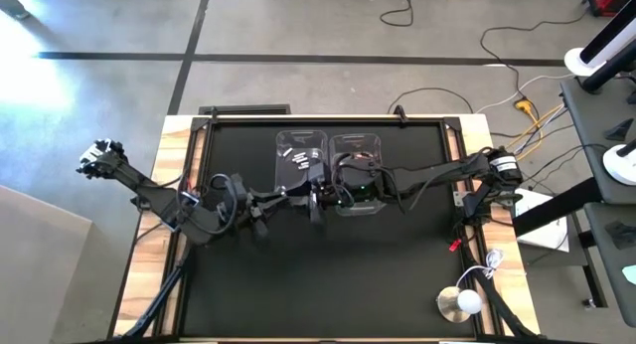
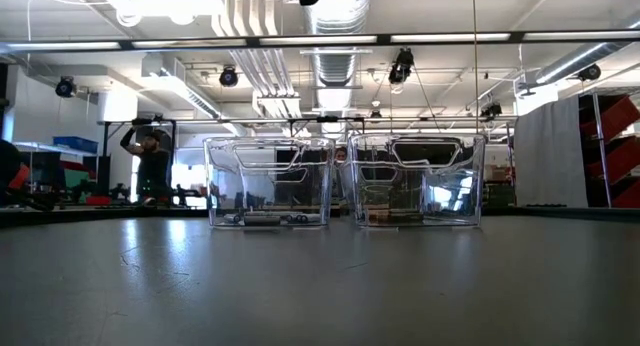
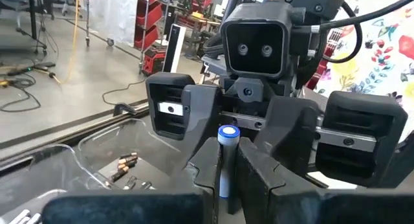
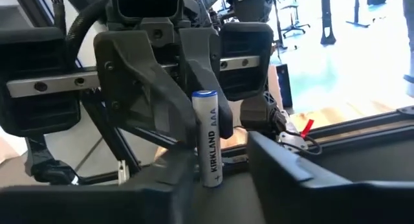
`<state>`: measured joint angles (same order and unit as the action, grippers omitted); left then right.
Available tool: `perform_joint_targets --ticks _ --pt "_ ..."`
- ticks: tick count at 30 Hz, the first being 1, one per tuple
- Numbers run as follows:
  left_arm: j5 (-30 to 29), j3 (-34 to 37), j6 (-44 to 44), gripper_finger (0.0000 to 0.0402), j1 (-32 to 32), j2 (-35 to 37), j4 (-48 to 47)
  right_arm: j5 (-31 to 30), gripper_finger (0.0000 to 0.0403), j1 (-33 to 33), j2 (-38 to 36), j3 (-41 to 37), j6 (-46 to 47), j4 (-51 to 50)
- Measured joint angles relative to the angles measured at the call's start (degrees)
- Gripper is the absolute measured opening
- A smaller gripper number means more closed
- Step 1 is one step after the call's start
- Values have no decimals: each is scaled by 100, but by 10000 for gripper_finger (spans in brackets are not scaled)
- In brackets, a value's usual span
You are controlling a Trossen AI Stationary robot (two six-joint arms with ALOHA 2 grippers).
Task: Sort batteries
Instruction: Put the white battery into the left transparent bin
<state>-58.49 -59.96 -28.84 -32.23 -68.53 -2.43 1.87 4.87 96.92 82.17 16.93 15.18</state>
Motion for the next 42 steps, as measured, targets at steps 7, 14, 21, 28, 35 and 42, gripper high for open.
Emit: perform_joint_targets --ticks 7,14,21,28,35,42 --pt "-6 0 122 19 0 -11 -209 14 30 8 -4 0 -225 -32" --pt "101 -67 378 62 -68 317 -704 -46 30 -45 -229 -1 -374 -378" --pt "79 -1089 -955 150 -430 964 -3999 -53 30 -372 -833 607 -1298 -3462" --pt "-507 -1429 -1804 206 -501 1071 -5161 -60 30 -1215 -893 699 -2122 -6006" --pt "-696 -957 -2412 251 -379 1006 -4929 -31 30 -2102 -444 -123 -2291 -6375" --pt "31 -62 -2531 277 -225 755 -3468 13 30 -2203 274 -481 -2365 -6297"
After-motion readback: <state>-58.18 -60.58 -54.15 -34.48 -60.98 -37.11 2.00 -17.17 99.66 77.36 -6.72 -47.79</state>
